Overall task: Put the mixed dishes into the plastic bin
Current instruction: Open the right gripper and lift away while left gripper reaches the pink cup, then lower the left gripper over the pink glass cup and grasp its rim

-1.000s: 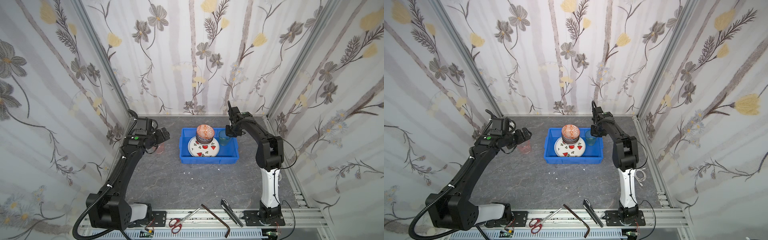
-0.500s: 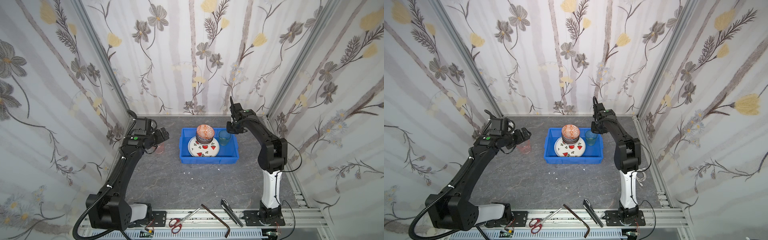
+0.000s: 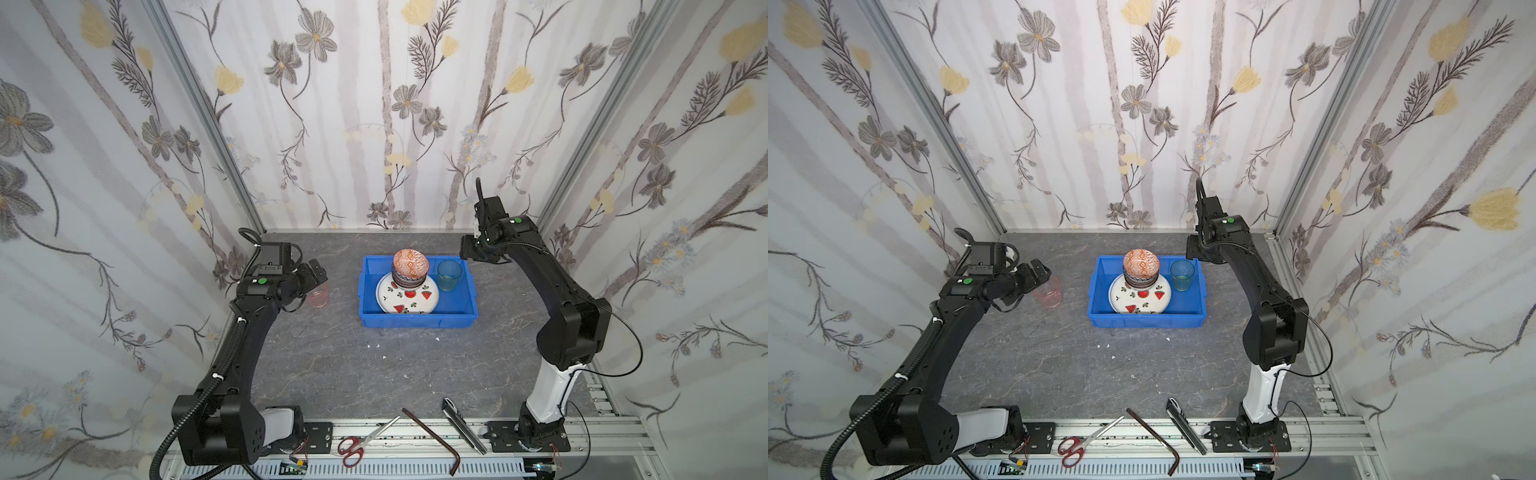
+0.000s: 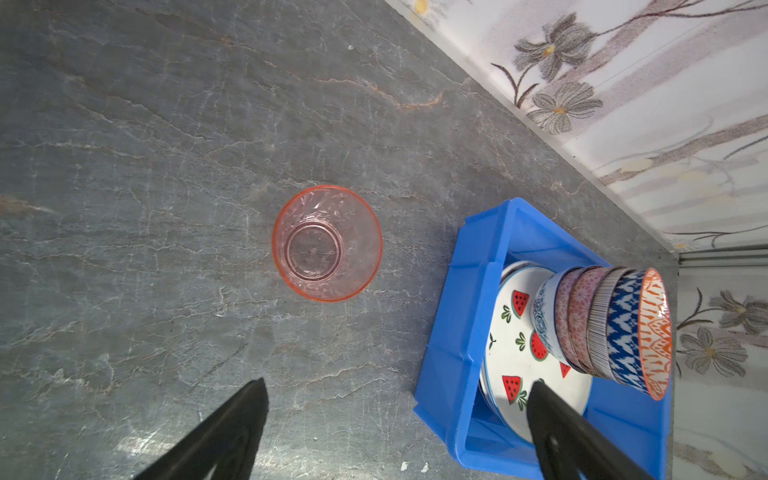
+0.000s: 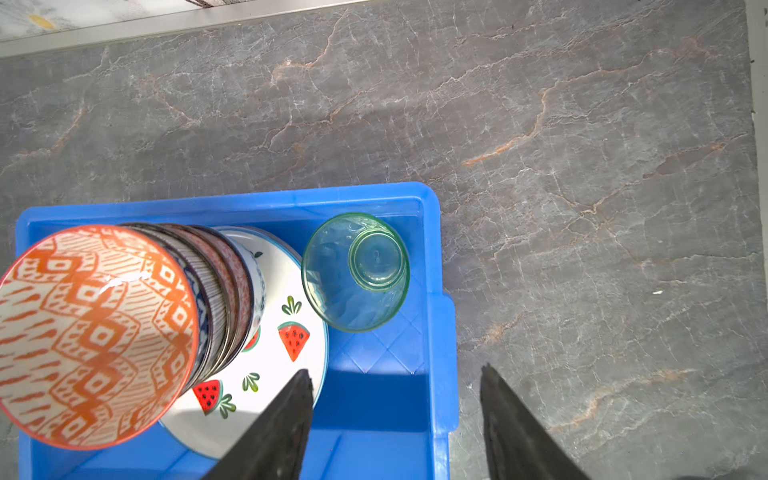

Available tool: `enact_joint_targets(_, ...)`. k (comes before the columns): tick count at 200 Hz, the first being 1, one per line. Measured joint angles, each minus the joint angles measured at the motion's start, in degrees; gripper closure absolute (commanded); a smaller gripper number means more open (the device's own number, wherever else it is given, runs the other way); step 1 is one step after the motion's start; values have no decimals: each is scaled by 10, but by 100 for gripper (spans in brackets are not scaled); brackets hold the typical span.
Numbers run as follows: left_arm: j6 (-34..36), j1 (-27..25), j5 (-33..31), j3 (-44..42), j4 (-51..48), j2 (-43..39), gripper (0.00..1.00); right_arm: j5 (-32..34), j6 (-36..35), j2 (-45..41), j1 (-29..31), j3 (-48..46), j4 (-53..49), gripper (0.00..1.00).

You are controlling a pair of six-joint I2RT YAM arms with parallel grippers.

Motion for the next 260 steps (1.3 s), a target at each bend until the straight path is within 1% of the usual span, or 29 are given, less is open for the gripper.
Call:
enact_joint_targets(10,-1,13,3,-4,-2,4,0,0,-4,-17,0,-17,1,23)
enact_joint_targets(12,-1,16,3,-5,-3,5,0,0,-4,-22,0,-21,1,19)
enact_joint_targets(16,-2,21,4,-6,-4,8,0,1,-4,-29,0,-28,1,10)
enact_joint_targets(18,-2,24,5,-7,-5,10,0,1,-4,-33,0,-31,1,3)
enact_joint_targets(23,-2,31,6,-8,-7,13,0,2,-4,-42,0,-40,2,0)
enact_joint_targets(72,2,66,14,-13,-15,59,0,19,-18,-110,-2,-100,16,0)
enact_joint_targets(104,8,71,10,-16,-18,97,10,18,-23,-148,-8,-156,33,0)
enact_joint_targets(163,21,70,-24,14,-23,144,22,1,-25,-188,-30,-231,66,0)
enact_joint_targets(198,22,70,-32,25,-24,176,30,-15,-27,-198,-43,-246,79,0)
enact_joint_targets(260,24,69,-36,45,-23,205,42,-22,-29,-210,-58,-272,90,0)
